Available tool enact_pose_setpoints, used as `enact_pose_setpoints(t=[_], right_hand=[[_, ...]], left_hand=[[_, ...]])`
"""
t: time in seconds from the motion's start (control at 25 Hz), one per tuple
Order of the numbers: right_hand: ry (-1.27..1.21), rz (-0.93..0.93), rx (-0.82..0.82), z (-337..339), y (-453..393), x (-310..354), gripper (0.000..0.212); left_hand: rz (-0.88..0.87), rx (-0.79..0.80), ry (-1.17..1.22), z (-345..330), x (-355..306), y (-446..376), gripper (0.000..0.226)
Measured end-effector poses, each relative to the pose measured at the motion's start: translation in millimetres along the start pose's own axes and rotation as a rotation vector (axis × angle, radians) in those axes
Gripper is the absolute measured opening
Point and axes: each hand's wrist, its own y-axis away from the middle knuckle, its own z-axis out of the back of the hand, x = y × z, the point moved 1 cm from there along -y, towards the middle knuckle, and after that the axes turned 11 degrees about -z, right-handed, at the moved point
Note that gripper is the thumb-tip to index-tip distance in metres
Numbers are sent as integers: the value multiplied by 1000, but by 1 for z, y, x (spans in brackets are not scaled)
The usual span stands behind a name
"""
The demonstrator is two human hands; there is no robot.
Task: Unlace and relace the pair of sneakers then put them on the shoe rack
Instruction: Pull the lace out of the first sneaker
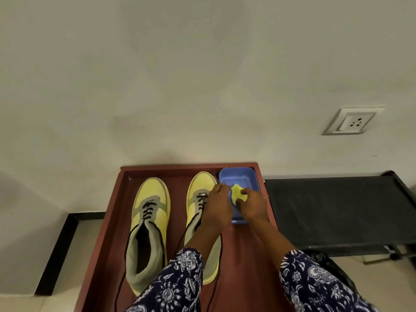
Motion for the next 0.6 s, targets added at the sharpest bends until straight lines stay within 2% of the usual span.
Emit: enact_pose_setpoints(t=[0.12, 0.24, 0.32, 0.4, 0.52, 0.6], right_hand=[[225, 41, 124, -4, -11, -7, 32], [303, -19, 248, -12, -20, -8, 34], [357, -38, 271, -16, -22, -8, 33], [310, -15, 193, -13, -20, -6, 27], [64, -9, 3, 2, -12, 0, 22], [-77, -16, -100, 14, -2, 9, 28]], left_hand=[[39, 74, -21, -8, 3, -10, 39], [74, 91, -48, -15, 8, -16, 42], [83, 80, -48, -16, 9, -17, 42], [90, 64, -33, -12, 8, -17, 40], [123, -24, 38, -4, 7, -16, 33], [147, -99, 99, 7, 3, -11, 33]])
